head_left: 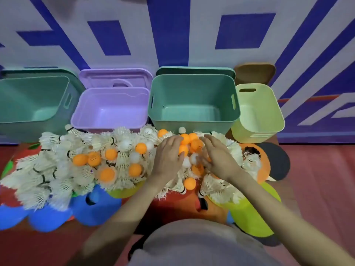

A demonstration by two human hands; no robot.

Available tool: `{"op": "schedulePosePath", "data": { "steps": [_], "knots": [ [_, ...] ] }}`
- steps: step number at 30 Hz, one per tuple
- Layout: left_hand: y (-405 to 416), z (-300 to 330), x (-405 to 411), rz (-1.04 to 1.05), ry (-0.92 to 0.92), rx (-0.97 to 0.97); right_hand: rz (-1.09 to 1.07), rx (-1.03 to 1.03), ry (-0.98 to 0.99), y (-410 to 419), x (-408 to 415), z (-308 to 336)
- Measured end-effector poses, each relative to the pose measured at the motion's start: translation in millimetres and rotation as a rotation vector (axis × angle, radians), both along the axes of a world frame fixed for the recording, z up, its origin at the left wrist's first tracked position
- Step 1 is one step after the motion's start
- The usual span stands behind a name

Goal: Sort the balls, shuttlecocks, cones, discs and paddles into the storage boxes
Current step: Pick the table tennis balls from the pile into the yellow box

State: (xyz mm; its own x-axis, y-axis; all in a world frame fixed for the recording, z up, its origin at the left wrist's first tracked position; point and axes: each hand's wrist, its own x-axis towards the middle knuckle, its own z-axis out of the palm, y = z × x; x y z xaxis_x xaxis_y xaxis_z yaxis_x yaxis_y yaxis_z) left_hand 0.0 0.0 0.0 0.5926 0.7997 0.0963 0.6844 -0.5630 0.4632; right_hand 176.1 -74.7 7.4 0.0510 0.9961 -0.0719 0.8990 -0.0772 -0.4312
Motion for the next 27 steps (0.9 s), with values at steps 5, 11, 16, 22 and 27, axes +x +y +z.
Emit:
{"op": "schedulePosePath", "data": {
  "steps": [5, 11, 16, 22, 27],
  "knots": [
    [25, 0, 11, 0.002, 0.004, 0.055, 0.028, 0.019, -0.069, 29, -3, 1],
    [36, -6, 23, 0.015, 0.105, 0.049, 0.006, 0.002, -0.181, 44, -14, -5],
    [38, -9, 27, 0.012, 0.112, 0.035, -0.026, 0.007, -0.160, 48, -14, -7],
    [33, 5, 28, 0.040, 0.024, 0.067, -0.111, 0.170, 0.043, 24, 13, 10],
    [20, 25, 59, -0.068, -0.249, -0.114, -0.349, 0.344, 0.172, -19, 75, 12]
  ]
}}
